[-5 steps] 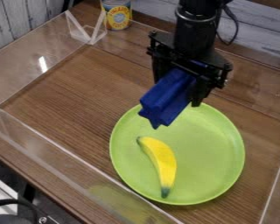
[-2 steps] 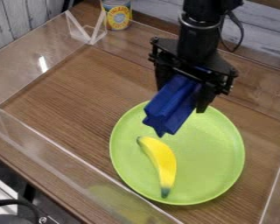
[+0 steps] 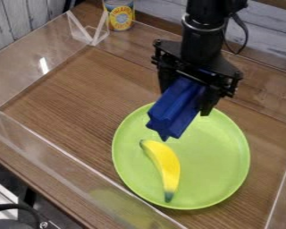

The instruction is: Put the blue object in the green plate

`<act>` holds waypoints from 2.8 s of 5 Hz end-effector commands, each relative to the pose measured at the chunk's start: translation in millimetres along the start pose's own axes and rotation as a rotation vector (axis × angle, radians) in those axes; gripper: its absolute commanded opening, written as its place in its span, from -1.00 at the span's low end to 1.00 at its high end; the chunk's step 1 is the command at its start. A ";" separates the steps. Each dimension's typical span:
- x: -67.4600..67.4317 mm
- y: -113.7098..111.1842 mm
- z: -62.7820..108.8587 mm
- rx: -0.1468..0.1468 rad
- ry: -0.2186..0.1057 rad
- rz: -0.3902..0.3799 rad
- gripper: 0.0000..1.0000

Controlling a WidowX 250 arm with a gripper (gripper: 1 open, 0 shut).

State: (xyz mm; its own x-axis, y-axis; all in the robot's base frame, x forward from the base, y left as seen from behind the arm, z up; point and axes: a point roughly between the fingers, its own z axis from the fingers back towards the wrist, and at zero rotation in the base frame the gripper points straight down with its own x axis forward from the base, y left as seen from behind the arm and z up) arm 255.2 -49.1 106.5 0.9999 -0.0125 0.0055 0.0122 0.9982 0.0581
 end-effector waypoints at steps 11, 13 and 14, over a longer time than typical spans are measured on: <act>1.3 3.0 11.2 -0.003 -0.075 0.034 -1.00; 3.6 -3.1 10.0 -0.010 -0.073 0.036 -1.00; 4.9 -6.3 9.4 -0.014 -0.072 0.036 -1.00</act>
State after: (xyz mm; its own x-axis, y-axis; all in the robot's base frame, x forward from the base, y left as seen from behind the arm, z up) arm 253.7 -52.3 100.6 0.9994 0.0293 0.0201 -0.0304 0.9979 0.0579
